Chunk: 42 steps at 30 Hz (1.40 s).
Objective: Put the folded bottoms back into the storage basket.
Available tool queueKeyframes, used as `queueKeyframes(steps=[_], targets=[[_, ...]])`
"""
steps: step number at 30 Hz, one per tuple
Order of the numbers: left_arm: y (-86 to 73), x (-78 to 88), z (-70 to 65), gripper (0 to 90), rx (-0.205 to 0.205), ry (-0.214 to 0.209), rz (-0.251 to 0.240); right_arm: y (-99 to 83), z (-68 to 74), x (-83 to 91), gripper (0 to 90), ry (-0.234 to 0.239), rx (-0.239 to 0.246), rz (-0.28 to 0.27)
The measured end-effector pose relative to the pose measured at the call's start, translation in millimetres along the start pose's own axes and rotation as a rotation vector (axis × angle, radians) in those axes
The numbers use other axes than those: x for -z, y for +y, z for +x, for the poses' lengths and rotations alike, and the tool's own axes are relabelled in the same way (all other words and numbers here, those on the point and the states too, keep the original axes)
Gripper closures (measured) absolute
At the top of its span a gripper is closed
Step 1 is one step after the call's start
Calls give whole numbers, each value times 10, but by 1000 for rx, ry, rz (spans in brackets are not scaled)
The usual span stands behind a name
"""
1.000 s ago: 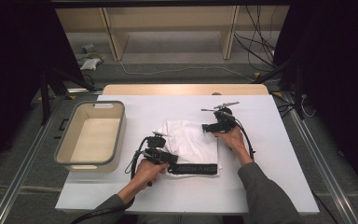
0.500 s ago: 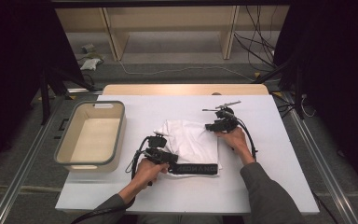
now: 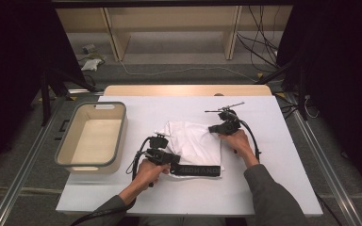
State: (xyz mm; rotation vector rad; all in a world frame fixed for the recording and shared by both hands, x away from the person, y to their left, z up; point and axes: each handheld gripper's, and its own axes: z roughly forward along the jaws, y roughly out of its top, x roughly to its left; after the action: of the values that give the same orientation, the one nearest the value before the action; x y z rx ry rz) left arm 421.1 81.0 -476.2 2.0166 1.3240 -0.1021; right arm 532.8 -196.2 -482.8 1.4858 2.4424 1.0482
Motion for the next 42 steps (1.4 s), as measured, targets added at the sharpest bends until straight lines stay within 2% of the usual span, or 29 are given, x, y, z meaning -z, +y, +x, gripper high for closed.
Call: queueKeyframes(steps=[4, 11, 15, 18, 29, 42], targets=[[28, 61, -7, 835, -1, -22, -12, 38, 31, 74, 837, -3, 0, -36], [102, 222, 3, 839, 11, -54, -49, 162, 219, 299, 843, -1, 52, -120], [127, 314, 37, 839, 18, -66, -66, 196, 271, 371, 843, -9, 56, -157], [166, 445, 26, 839, 21, -89, -90, 228, 309, 441, 843, 2, 44, -201], [212, 663, 97, 839, 28, -121, -115, 308, 419, 569, 843, 4, 48, -262], [275, 979, 118, 839, 19, -160, -155, 487, 630, 703, 843, 36, 70, -311]])
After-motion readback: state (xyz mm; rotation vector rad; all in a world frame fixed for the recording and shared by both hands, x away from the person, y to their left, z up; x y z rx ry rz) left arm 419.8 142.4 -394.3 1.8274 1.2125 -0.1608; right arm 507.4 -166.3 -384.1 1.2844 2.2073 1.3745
